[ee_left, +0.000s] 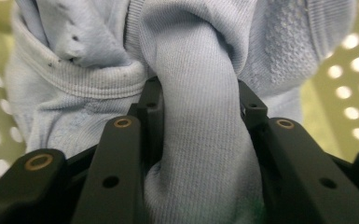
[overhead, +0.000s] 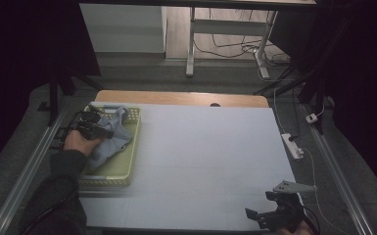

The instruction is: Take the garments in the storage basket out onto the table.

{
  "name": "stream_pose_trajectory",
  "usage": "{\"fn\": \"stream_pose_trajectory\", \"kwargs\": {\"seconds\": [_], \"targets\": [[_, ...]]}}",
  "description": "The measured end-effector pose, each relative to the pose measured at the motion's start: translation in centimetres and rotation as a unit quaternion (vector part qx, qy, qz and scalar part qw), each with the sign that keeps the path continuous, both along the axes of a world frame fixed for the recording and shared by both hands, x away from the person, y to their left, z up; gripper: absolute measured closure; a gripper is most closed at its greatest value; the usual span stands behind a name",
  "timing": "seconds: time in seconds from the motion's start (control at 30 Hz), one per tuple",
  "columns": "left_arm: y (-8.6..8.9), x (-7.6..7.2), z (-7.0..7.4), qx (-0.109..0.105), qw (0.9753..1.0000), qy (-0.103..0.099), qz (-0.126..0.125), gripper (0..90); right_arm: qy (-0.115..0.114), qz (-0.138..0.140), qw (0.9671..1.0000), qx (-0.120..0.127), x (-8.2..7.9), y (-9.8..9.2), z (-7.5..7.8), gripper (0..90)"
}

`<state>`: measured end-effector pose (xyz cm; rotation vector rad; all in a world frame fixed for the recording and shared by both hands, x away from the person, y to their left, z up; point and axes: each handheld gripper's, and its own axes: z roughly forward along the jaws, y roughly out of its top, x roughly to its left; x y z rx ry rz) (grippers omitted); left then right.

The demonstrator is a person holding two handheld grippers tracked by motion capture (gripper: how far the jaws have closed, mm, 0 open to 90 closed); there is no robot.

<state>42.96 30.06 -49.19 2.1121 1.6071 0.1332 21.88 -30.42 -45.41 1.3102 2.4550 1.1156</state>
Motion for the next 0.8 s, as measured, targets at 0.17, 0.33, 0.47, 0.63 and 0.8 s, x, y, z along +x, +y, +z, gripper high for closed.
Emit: {"fn": "stream_pose_trajectory", "kwargs": {"seconds": [0.17, 0.33, 0.47, 0.63, 0.8], "targets": [[0.6, -0.6, 1.5, -0.029, 0.9992, -0.026, -0.003, 63.5, 0.0, 0.0, 1.0, 0.0, 0.0, 0.0, 0.0, 0.0], [1.0, -1.5, 3.9, -0.047, 0.997, -0.059, -0.015, 63.3, 0.0, 0.0, 1.0, -0.002, 0.0, 0.0, 0.0, 0.0], [1.0, -2.0, 5.0, -0.048, 0.9961, -0.069, -0.027, 63.2, 0.0, 0.0, 1.0, -0.001, 0.0, 0.0, 0.0, 0.0], [1.0, -2.9, 6.9, -0.054, 0.9937, -0.086, -0.048, 63.0, 0.001, 0.0, 1.0, -0.003, 0.0, 0.1, 0.0, 0.0], [1.2, -3.5, 8.3, -0.068, 0.9908, -0.101, -0.06, 62.9, 0.001, 0.0, 1.0, -0.004, 0.0, 0.1, 0.0, 0.0]]}}
